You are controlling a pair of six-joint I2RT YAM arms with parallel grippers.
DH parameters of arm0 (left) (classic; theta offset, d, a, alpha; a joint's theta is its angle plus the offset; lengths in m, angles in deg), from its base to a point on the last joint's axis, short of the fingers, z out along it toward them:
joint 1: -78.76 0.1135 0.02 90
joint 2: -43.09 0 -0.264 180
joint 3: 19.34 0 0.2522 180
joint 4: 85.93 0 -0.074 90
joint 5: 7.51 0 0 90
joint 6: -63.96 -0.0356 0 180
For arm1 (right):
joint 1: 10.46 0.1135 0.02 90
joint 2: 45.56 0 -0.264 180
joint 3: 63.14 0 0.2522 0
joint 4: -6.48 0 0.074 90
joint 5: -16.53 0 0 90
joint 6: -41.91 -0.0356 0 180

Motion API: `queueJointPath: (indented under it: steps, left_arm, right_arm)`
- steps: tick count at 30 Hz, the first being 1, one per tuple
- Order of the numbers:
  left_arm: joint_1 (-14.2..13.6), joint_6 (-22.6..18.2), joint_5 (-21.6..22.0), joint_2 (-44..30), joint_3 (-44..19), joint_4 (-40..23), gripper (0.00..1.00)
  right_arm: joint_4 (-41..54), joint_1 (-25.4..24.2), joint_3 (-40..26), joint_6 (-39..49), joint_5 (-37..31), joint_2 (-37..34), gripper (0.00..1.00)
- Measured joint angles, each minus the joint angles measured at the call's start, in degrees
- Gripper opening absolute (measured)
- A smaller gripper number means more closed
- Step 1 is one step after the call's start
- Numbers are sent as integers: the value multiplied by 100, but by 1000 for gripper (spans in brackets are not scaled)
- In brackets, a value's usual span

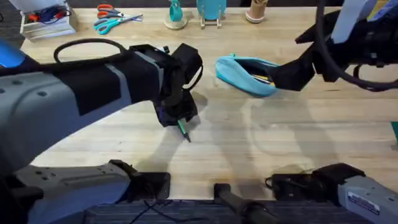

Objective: Unzip the bag, pick up the pens from the table one at a time and place them inside, then zip the bag closed.

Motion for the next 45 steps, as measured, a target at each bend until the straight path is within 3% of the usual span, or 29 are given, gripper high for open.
queueJointPath:
  steps: [6, 22, 27, 33, 38, 45]
  left_arm:
    - [0, 1, -60, 2, -9, 46, 56]
    - [0, -9, -60, -10, -52, 11, 41]
    - [0, -314, -60, -167, -234, -95, 42]
    - [0, -1169, -53, -313, -859, -39, 42]
    - [0, -2213, -34, -313, -1524, 26, 42]
    - [0, -4232, -12, -313, -2237, 404, 42]
  right_arm:
    - [33, 0, 0, 0, 0, 13, 998]
    - [844, 4, 0, -383, 34, 442, 998]
    - [885, 4, 0, -792, 48, 656, 998]
    - [922, 4, 0, -1290, 61, 1151, 998]
    - [1145, 4, 0, -1425, -101, 1552, 998]
    - [1473, 4, 2, -1462, -451, 1657, 997]
